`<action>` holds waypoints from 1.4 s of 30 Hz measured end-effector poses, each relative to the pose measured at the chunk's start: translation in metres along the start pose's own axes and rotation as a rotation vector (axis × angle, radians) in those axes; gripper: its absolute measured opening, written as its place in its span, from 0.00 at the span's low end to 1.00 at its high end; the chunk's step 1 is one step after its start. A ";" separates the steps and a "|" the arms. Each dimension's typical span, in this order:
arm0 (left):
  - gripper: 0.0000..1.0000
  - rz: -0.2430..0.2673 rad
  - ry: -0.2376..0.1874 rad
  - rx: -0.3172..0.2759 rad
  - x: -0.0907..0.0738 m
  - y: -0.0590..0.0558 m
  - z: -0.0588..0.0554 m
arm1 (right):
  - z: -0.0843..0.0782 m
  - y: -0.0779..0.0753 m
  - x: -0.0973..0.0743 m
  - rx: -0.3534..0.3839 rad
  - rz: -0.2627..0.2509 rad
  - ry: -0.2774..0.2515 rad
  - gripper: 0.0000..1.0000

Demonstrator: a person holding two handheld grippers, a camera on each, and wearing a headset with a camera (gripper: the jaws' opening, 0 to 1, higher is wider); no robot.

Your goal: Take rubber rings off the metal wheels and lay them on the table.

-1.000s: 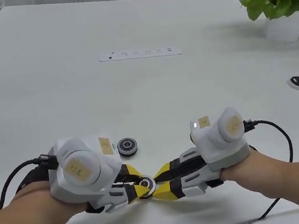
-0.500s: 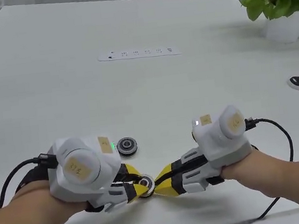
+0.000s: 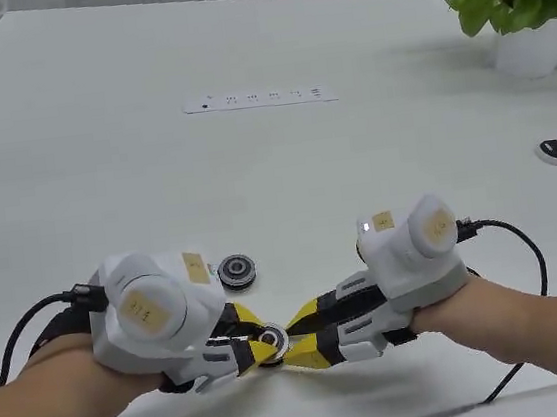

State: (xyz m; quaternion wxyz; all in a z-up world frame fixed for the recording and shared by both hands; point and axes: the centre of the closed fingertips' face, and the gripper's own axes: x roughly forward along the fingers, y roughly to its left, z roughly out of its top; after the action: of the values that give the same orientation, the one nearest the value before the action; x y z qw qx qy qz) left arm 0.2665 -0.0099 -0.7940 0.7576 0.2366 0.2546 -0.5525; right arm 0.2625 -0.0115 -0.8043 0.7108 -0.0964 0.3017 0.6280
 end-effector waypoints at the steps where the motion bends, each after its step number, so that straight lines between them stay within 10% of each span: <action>1: 0.13 0.000 0.000 0.000 0.000 0.000 0.000 | 0.000 0.000 0.000 0.007 0.000 -0.001 0.16; 24: 0.13 0.004 0.000 -0.006 0.000 0.000 -0.001 | -0.005 -0.002 0.000 -0.019 0.016 0.015 0.05; 42: 0.13 -0.004 -0.007 -0.002 0.001 -0.001 0.000 | 0.001 0.001 0.006 -0.056 0.001 0.010 0.22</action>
State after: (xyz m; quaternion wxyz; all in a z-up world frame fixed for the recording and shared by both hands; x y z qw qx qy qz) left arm 0.2656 -0.0108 -0.7944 0.7578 0.2332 0.2529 -0.5544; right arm 0.2623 -0.0058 -0.8068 0.7062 -0.1191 0.2875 0.6359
